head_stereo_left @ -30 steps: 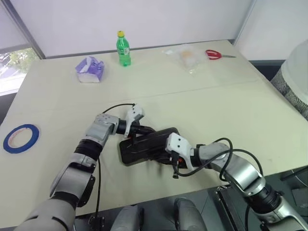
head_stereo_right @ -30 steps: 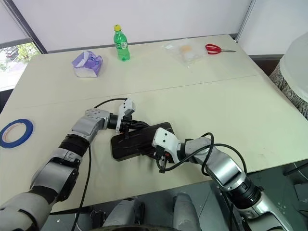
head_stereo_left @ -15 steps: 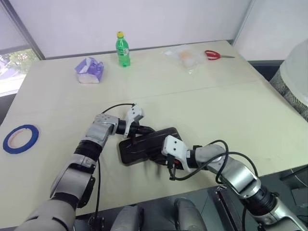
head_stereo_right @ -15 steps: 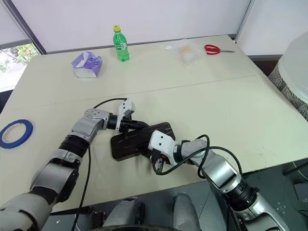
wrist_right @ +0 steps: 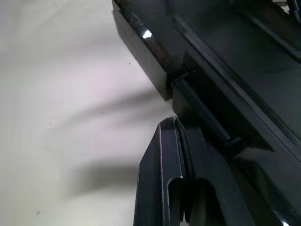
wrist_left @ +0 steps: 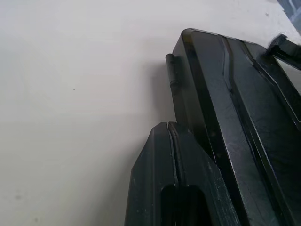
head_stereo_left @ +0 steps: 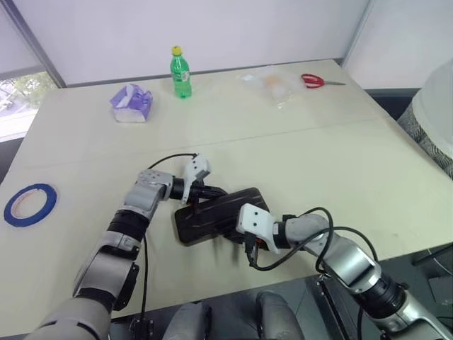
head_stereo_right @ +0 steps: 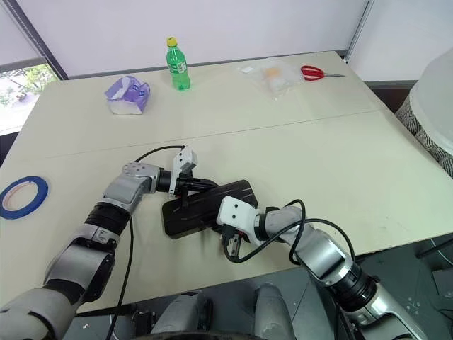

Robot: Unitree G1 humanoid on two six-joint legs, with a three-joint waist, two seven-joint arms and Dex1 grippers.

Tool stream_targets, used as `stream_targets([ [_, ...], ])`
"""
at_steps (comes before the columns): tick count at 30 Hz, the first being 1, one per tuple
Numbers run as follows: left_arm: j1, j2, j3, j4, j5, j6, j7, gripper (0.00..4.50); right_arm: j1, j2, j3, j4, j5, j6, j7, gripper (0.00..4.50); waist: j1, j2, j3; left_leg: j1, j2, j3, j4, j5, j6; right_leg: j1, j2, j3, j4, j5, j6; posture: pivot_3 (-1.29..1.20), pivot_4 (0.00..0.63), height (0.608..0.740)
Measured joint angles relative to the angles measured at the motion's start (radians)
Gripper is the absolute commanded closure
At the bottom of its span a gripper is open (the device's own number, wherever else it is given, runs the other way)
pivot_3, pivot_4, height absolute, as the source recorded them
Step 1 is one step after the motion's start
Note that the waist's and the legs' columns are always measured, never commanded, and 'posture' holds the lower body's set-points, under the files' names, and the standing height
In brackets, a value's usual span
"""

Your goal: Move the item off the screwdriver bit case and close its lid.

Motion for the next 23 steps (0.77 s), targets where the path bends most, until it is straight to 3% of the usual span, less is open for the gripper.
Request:
stream_targets([
  [9,0.086,0.115,0.057,-0.219,-0.094,0.174,-0.014,4.50,0.040,-0.143,-0.276,-0.219,0.195,0.192,0.050,4.47,0.001,-0.001,0.001,-0.003,0.000,-0.001,0.000,0.000,0.000,-0.003,0.000,0.000,0.000,0.000,0.000,0.00,0.150,0.740],
  [23,0.338,0.408,0.350,-0.837,-0.441,0.598,0.073,4.50,0.049,-0.425,-0.674,-0.259,0.397,0.254,0.173,4.47,0.002,-0.002,0.003,-0.004,0.001,-0.001,-0.001,-0.001,0.001,-0.003,0.000,0.001,0.000,0.000,0.000,0.00,0.150,0.740],
])
